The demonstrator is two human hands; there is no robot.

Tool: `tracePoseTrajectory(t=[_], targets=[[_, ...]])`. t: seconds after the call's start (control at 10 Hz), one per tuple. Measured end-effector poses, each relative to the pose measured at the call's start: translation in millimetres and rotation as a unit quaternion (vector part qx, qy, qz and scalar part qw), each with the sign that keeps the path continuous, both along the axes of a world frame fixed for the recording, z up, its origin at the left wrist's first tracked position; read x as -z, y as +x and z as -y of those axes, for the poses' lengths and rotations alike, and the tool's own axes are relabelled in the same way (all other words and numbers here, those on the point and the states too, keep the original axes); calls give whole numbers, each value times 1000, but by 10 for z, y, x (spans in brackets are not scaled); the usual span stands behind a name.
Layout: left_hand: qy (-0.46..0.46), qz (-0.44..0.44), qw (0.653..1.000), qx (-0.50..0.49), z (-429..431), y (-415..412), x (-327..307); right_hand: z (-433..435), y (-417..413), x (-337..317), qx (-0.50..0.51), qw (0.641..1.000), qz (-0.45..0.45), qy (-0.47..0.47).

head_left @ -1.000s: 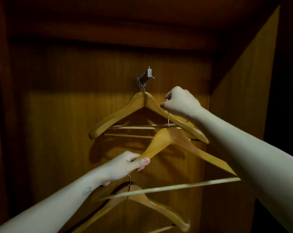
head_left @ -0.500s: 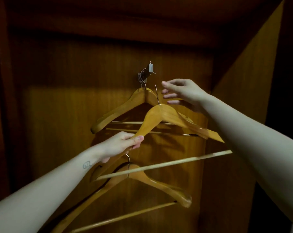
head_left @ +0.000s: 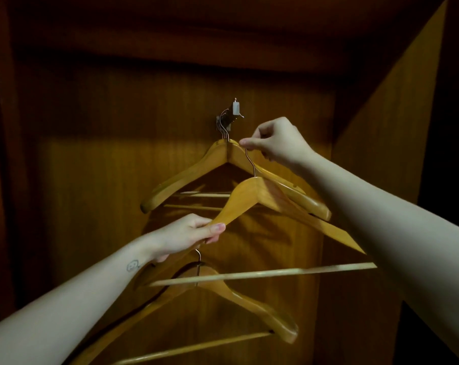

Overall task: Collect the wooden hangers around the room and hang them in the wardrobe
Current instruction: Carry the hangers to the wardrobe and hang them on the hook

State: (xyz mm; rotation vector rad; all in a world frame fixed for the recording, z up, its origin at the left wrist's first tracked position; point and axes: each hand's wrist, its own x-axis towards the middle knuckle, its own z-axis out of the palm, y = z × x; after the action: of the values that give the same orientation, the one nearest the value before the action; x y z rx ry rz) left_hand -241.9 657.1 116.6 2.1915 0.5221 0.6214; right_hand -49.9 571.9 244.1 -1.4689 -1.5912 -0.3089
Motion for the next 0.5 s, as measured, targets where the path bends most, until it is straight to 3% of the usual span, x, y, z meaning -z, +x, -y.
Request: tracePoseTrajectory(t=[0.1, 0.3, 0.5], targets=[[28, -16, 999, 27, -119, -43, -3, -27, -49, -13, -18, 1000, -3, 10], [61, -4, 996, 62, -218, -128, -32, 14, -16, 11, -191, 960, -197, -64], [52, 0, 996, 70, -258, -167, -37, -13, -90, 58, -184, 955, -224, -54]])
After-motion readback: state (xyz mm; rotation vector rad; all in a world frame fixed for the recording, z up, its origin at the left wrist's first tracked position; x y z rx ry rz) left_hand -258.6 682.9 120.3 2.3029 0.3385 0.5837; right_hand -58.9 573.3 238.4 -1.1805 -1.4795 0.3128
